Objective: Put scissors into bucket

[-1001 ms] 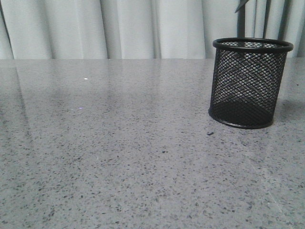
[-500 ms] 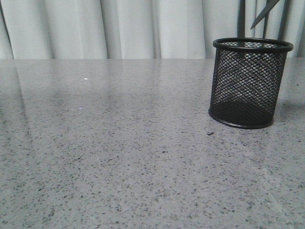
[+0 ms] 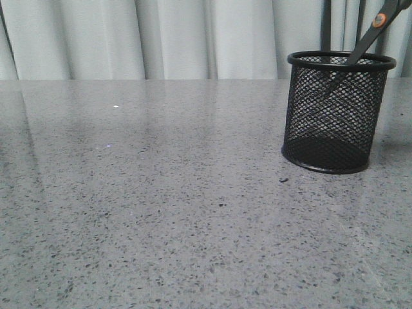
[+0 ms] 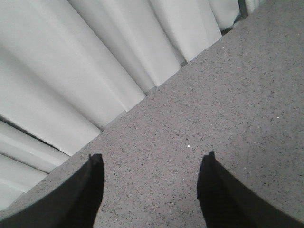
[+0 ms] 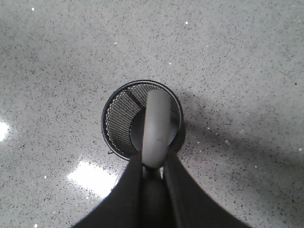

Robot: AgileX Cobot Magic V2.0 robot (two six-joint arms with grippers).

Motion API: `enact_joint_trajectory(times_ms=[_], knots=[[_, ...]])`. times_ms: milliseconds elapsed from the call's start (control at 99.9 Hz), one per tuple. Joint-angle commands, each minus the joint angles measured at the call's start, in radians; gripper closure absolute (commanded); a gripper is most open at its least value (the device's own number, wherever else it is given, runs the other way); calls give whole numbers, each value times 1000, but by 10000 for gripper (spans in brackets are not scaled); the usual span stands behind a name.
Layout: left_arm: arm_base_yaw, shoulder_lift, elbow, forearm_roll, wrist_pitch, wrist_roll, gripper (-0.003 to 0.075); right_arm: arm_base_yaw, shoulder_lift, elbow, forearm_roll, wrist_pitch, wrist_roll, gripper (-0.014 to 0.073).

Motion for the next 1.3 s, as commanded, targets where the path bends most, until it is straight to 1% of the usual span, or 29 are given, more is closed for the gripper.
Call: enact_joint_trajectory(times_ms=[0,820,870,940,1061,1111,1161,1291], knots=[[6,-14,-25,-7,-22,-11,321,9,5,-34,7,41,-5,641],[6,-4,-25,-7,-29,-11,321,33,124,-34,13,37,-7,638],[6,-4,-25,-7,-29,-11,321,33,124,-34,13,33,-11,615],[6,-4,-25,-7,-29,-11,321,33,124,-34,13,28,-14,550],[6,-4,-25,-7,-29,-11,321,33,124,-34,13,22,-14,389],[6,-4,-25,-7,-29,-11,321,33,124,-34,13,20,-14,346],[6,-4,-25,-7,-29,-11,321,33,124,-34,11,10,-14,330],[6,-4,-25,-6,-27,-11,321,26,116,-58,-8,1,-14,329]])
